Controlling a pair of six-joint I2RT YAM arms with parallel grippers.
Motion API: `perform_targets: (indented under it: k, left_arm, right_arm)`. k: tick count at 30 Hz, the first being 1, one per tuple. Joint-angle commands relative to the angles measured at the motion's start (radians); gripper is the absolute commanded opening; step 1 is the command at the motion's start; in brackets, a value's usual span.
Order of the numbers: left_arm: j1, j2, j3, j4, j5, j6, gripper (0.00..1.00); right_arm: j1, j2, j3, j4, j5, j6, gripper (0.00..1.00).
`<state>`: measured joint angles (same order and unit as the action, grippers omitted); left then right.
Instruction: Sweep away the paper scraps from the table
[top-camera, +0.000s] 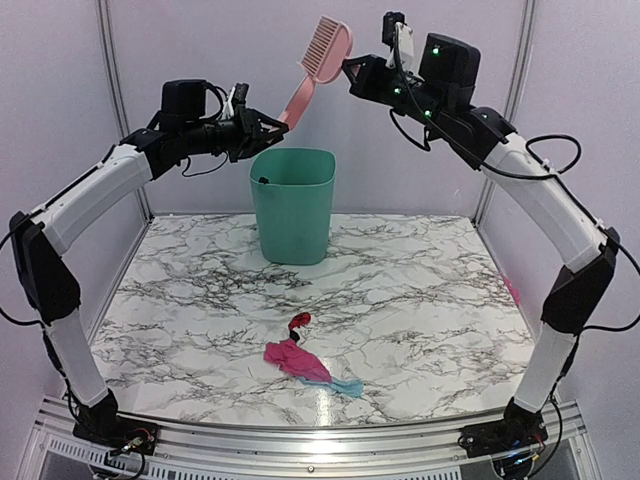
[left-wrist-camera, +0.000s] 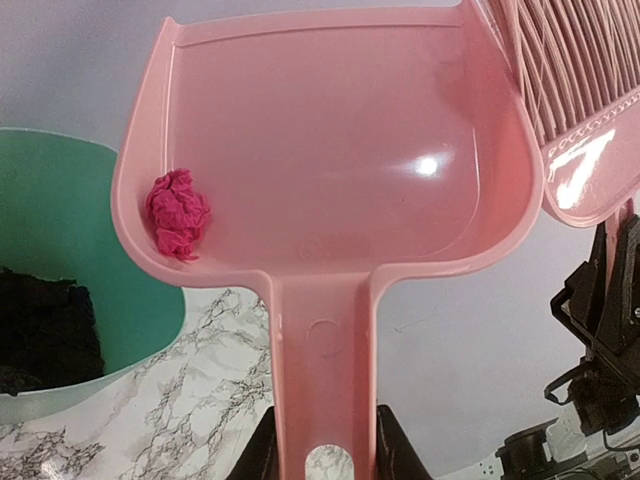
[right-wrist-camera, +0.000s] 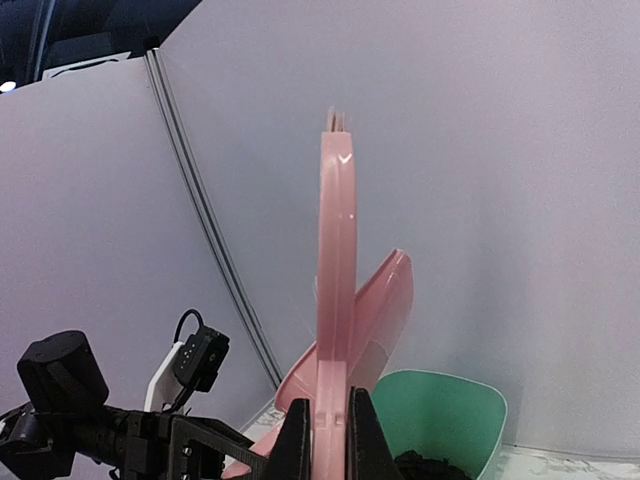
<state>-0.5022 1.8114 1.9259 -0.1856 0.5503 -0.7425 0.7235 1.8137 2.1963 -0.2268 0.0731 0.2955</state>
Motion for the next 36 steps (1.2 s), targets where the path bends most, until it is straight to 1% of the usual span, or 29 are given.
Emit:
perform_targets:
  k: [1,10,16,22,26,28,32,36]
  left_arm:
    - [0.002,-0.097,-0.017,0.055,0.003,0.09,0.0]
    - [0.002,-0.271,-0.19,-0.024,-0.132,0.234,0.0]
    - [0.002,-0.406,-0.303,-0.074,-0.212,0.318,0.0]
    - [0.002,-0.57,-0.465,-0.169,-0.344,0.418,0.0]
    - [0.002,-0.684,-0.582,-0.223,-0.43,0.453,0.0]
    - [0.0,-0.738,-0.636,-0.247,-0.46,0.466,0.0]
    - [0.001,-0.834,-0.738,-0.286,-0.499,0.486,0.0]
    - [0.001,-0.889,-0.794,-0.318,-0.51,0.491,0.0]
  right_arm:
    - [-0.008,-0.072,-0.029,0.027,-0.043,-0.022,0.0]
    - [-0.008,-0.283,-0.275,0.062,-0.014,-0.022,0.0]
    - [-0.008,-0.374,-0.413,0.049,0.003,-0.017,0.0]
    - [-0.007,-0.439,-0.498,-0.091,-0.061,0.002,0.0]
    - [0.007,-0.456,-0.578,-0.179,-0.213,0.017,0.0]
    - [0.038,-0.444,-0.605,-0.237,-0.247,0.012,0.0]
    - [0.145,-0.401,-0.644,-0.387,-0.27,-0.047,0.0]
    - [0.206,-0.382,-0.718,-0.449,-0.37,-0.049,0.0]
